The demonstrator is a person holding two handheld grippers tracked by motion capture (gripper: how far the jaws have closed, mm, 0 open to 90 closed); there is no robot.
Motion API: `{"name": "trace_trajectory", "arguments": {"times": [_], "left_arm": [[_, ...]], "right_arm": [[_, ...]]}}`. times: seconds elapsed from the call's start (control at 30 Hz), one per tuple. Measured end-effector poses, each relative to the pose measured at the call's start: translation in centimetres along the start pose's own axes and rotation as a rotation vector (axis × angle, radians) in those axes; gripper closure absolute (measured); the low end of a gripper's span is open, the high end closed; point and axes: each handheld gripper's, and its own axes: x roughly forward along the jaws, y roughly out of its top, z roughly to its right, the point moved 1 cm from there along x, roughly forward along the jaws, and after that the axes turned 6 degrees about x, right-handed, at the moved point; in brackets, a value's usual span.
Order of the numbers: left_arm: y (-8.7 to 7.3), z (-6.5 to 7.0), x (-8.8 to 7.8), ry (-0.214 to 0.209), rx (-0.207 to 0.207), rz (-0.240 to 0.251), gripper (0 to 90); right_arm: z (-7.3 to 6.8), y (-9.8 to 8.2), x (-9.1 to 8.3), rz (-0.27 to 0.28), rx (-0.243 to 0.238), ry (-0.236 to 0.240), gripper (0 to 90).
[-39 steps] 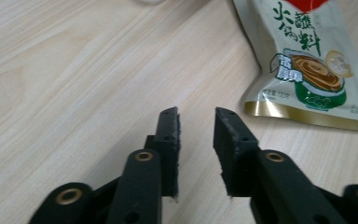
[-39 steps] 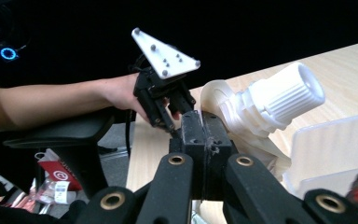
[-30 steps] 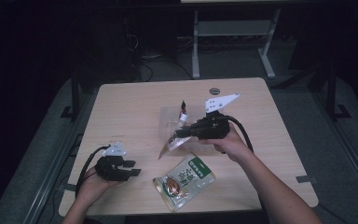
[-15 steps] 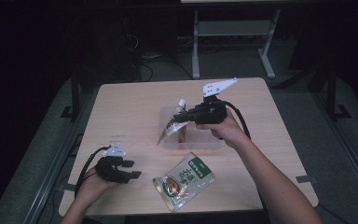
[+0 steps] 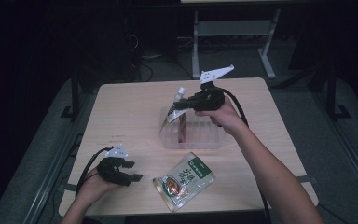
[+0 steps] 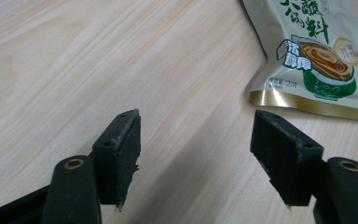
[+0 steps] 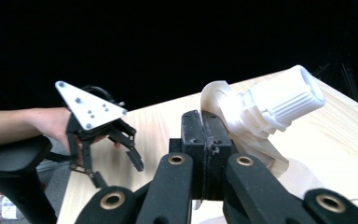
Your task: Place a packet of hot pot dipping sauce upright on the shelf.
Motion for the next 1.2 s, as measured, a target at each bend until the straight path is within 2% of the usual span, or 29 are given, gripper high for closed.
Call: {"name": "trace_trajectory", "arguments": {"times": [0.3,0.47,0.57,0.67,0.97,1.07,1.2], "left_arm": [[0.0,0.1,0.0,-0.002,-0.006,0.000,31.1],[0.0,0.1,0.0,-0.005,0.009,0.002,30.3],[0.1,0.2,0.0,-0.007,0.000,0.008,30.1],[0.1,0.1,0.0,-0.009,0.019,-0.001,30.1],[0.1,0.3,0.2,-0.015,0.008,0.011,30.1],[0.2,0.2,0.2,-0.015,0.023,0.002,30.1],[0.2,0.2,0.2,-0.017,0.023,0.001,30.1]], "right_arm": [[1.4,0.3,1.1,-0.044,-0.001,-0.030,90.0],[2.0,0.0,2.0,-0.068,0.012,-0.045,89.9],[2.2,-0.2,2.4,-0.082,0.016,-0.052,89.9],[2.5,-0.5,2.9,-0.095,0.024,-0.054,89.9],[3.1,-1.5,3.9,-0.129,0.043,-0.065,89.8],[3.3,-1.8,4.4,-0.145,0.052,-0.071,89.7],[3.3,-2.0,4.7,-0.165,0.053,-0.078,89.6]]}}
